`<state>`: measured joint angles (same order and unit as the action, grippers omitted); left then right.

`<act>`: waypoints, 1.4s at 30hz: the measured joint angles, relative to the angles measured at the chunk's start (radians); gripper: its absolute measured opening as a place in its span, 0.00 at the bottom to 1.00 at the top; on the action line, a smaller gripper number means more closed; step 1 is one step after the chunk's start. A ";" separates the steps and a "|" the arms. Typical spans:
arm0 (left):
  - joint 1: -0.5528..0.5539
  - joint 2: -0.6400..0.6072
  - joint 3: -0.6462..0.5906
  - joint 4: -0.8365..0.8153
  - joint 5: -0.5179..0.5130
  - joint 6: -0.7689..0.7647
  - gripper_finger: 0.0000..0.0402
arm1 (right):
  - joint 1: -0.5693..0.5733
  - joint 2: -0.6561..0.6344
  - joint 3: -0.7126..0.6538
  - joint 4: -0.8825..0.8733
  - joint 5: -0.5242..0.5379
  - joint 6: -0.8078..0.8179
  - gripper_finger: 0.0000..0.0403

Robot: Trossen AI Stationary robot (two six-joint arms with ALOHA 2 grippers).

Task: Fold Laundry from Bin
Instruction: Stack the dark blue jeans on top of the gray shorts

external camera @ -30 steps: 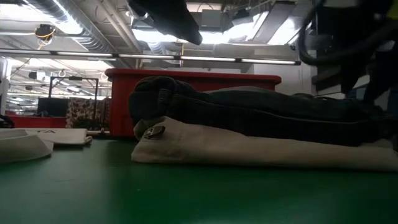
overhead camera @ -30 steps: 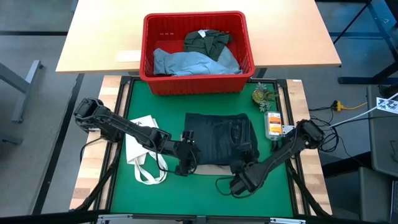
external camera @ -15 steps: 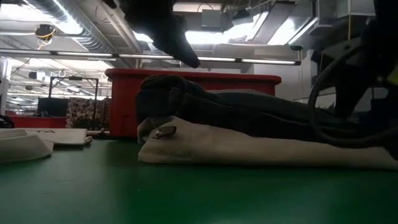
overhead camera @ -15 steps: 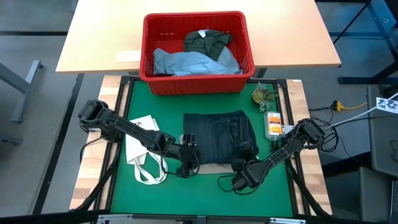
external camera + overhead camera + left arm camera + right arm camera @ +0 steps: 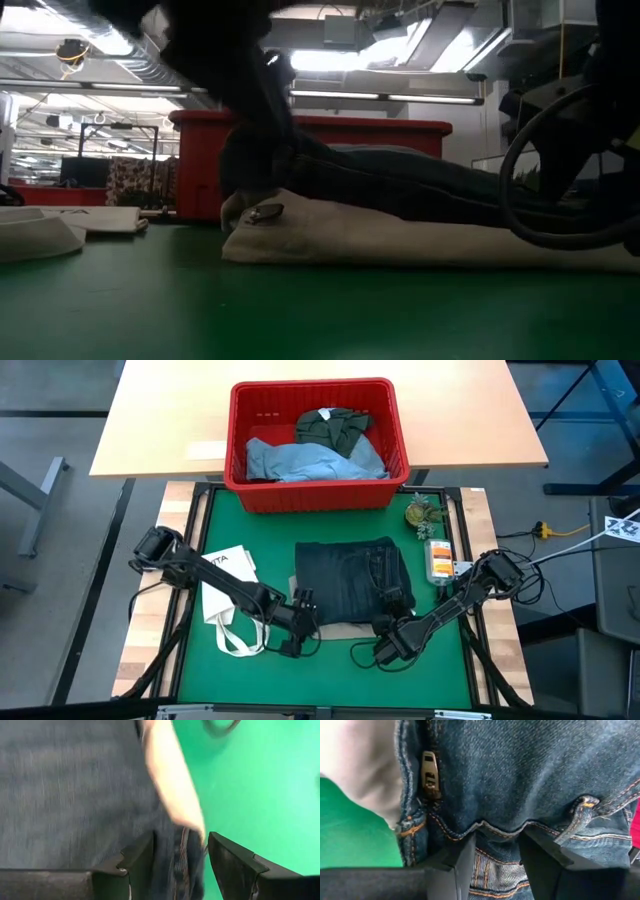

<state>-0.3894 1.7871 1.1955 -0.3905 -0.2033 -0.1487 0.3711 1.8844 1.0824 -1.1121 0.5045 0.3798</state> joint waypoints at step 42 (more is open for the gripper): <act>-0.028 -0.081 0.069 0.060 0.094 -0.023 0.04 | 0.002 0.003 0.002 -0.039 0.004 0.042 0.12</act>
<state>-0.4177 1.7065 1.2648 -0.3309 -0.1092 -0.1717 0.3733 1.8874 1.0847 -1.1507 0.5080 0.4217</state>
